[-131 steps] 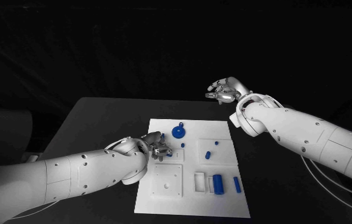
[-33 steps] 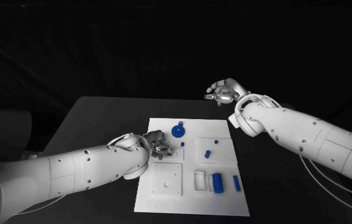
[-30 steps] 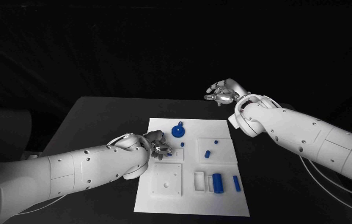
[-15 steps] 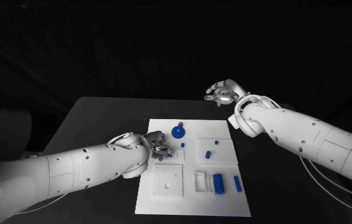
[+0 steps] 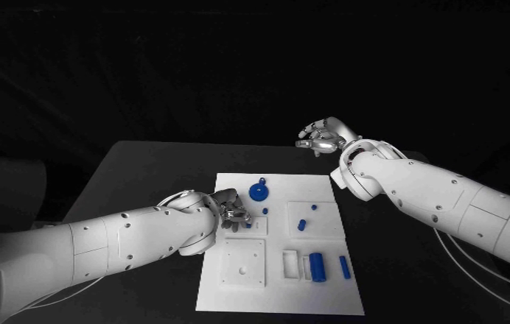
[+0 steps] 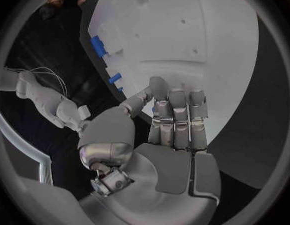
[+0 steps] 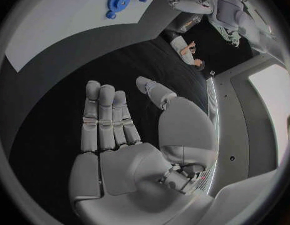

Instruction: Assemble the parts on the task board

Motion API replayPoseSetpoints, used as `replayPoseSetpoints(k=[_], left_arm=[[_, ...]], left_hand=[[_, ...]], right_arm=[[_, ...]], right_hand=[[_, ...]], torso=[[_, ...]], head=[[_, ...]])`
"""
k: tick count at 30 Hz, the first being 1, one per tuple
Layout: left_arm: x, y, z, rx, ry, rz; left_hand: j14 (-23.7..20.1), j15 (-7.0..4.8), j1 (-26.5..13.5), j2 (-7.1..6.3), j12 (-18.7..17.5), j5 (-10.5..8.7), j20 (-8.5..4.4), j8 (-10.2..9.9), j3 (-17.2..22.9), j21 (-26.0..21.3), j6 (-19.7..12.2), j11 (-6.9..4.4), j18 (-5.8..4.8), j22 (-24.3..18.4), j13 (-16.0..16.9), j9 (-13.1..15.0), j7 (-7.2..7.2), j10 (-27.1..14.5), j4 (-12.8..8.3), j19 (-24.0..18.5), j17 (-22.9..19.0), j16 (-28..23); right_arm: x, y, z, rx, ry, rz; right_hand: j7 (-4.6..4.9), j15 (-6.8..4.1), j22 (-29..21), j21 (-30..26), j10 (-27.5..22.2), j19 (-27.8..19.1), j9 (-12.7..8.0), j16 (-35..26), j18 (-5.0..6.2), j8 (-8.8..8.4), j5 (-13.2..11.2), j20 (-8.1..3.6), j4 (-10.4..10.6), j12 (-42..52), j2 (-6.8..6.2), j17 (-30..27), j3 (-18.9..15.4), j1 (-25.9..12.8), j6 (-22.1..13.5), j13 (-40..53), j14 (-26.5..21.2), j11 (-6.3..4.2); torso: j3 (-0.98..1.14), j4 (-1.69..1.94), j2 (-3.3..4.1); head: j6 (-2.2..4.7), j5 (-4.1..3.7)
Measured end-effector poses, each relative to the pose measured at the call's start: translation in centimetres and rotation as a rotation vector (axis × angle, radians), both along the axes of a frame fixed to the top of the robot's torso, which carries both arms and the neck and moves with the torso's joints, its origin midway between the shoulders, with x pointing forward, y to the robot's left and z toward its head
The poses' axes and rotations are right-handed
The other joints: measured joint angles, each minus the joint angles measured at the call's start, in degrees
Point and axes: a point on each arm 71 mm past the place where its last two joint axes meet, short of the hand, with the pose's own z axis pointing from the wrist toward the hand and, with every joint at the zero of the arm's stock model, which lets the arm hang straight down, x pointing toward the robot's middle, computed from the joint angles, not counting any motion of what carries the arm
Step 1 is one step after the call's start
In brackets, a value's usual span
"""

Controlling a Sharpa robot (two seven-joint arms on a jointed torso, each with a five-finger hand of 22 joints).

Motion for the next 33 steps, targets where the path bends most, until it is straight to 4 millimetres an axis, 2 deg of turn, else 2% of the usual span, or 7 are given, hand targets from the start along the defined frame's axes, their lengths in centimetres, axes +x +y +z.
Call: replayPoseSetpoints(k=[4, 6, 11, 19, 33], left_arm=[[0.22, 0.07, 0.00, 0.006, 0.004, 0.002], [0.32, 0.07, 0.01, 0.010, 0.007, 0.002], [0.49, 0.01, 0.09, 0.019, 0.016, -0.004], [0.55, -0.03, 0.14, 0.030, 0.035, -0.017], [0.27, 0.63, 0.12, 0.038, 0.053, -0.027]], left_hand=[[0.00, 0.00, -0.30, -0.30, 0.00, -0.73, 0.00, -0.11, 0.00, 0.00, 0.24, -0.05, 0.01, 0.00, -0.10, 0.08, -0.37, -0.93, 0.00, 0.00, -0.13, 0.00], [0.00, 0.00, -0.30, -0.30, -0.01, -0.73, 0.00, -0.19, 0.00, 0.00, 0.31, -0.46, 0.00, -0.01, -0.11, 0.10, -0.44, -1.54, 0.00, 0.00, -0.13, 0.00], [0.00, 0.01, -0.30, -0.30, 0.00, -0.73, 0.00, -0.28, -0.01, 0.00, 0.31, -0.55, 0.00, -0.01, -0.10, 0.24, -0.45, -1.63, 0.00, 0.00, -0.21, 0.00], [-0.19, 0.20, -0.40, -0.40, 0.00, -0.80, 0.00, -0.28, -0.01, 0.01, 0.28, -0.55, 0.00, -0.02, -0.10, 0.36, -0.47, -1.64, 0.01, 0.00, -0.20, 0.00], [-0.19, 0.20, -0.83, -0.83, 0.00, -0.50, 0.00, -0.44, -0.02, 0.01, 0.40, -0.56, 0.00, -0.03, -0.15, 0.42, -0.60, -1.67, 0.02, 0.00, -0.32, 0.00]], right_arm=[[0.01, 0.00, -0.01, 0.000, 0.001, 0.000], [0.01, 0.00, -0.02, 0.000, 0.001, 0.000], [0.01, 0.02, -0.03, -0.001, 0.002, 0.001], [0.02, -0.02, -0.05, -0.002, 0.004, 0.001], [-0.01, -0.31, -0.10, -0.004, 0.006, -0.002]], right_hand=[[0.00, 0.00, 0.00, 0.00, 0.00, 0.00, 0.00, 0.00, -0.01, 0.00, 0.00, 0.00, 0.00, 0.00, 0.00, 0.00, 0.00, 0.00, 0.00, 0.00, 0.00, 0.00], [0.00, 0.00, 0.00, 0.00, 0.00, 0.00, -0.01, 0.00, -0.02, 0.00, 0.00, 0.00, 0.00, 0.00, 0.00, 0.00, 0.00, 0.00, 0.00, 0.00, 0.00, 0.00], [0.00, 0.00, 0.05, 0.00, 0.00, 0.00, -0.01, 0.00, -0.28, 0.00, 0.00, 0.00, 0.00, 0.00, 0.00, 0.00, 0.00, 0.00, 0.01, -0.06, 0.00, 0.00], [0.00, 0.00, 0.04, 0.00, 0.04, 0.00, -0.01, 0.00, 0.43, 0.00, 0.00, 0.00, 0.00, 0.00, 0.00, 0.00, 0.00, 0.00, 0.01, -0.09, 0.00, 0.04], [0.00, 0.00, 0.09, 0.00, 0.04, 0.00, -0.02, 0.00, 0.45, 0.00, 0.00, 0.00, 0.00, 0.00, 0.00, 0.00, 0.00, 0.00, 0.02, -0.17, 0.00, 0.05]], torso=[[0.01, -0.01, 0.01], [0.01, -0.01, 0.02], [0.02, -0.01, 0.02], [0.02, -0.01, 0.00], [-0.09, 0.08, -0.01]], head=[[0.02, 0.01], [0.02, 0.01], [0.02, 0.01], [-0.05, 0.01], [-0.34, -0.24]])
